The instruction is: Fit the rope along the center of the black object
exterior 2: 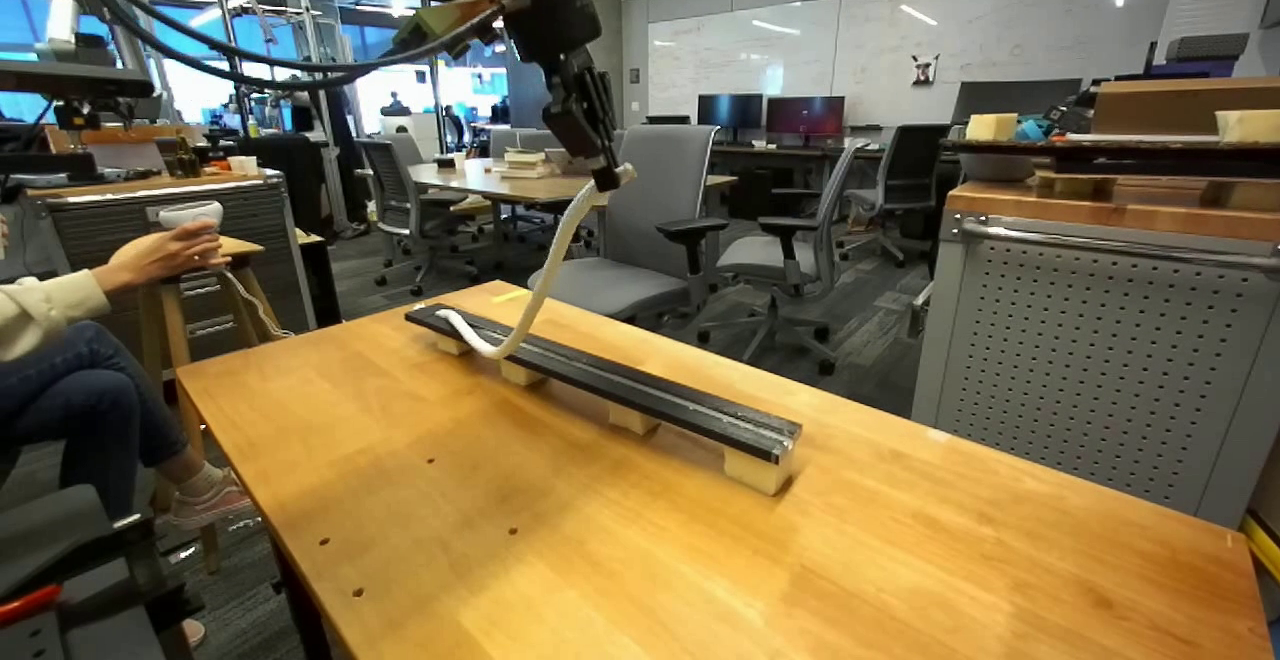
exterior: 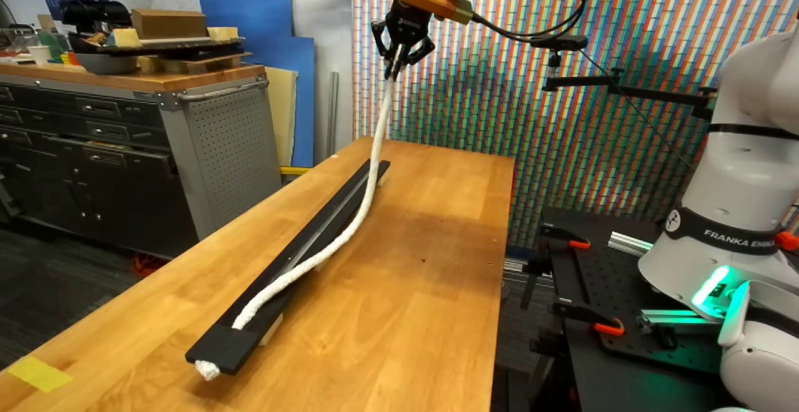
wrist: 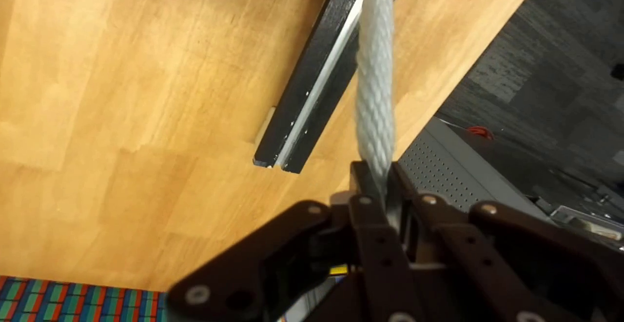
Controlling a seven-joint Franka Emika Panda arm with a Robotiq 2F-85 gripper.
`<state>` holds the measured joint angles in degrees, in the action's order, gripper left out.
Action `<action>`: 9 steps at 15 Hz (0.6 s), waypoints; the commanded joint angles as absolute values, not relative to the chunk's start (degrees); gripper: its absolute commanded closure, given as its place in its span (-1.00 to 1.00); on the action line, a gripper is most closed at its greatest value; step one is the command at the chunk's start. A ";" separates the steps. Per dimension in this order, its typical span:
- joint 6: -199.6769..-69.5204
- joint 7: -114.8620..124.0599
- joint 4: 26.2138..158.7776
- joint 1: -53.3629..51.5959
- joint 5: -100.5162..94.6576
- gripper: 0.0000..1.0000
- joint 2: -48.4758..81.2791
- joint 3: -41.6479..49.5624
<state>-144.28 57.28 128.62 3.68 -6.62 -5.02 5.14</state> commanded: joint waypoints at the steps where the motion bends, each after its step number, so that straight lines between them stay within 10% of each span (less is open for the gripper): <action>1: -143.80 61.69 122.81 5.13 -9.95 0.94 -1.74 3.89; 9: -143.42 62.80 113.86 3.40 -11.25 0.94 7.00 5.27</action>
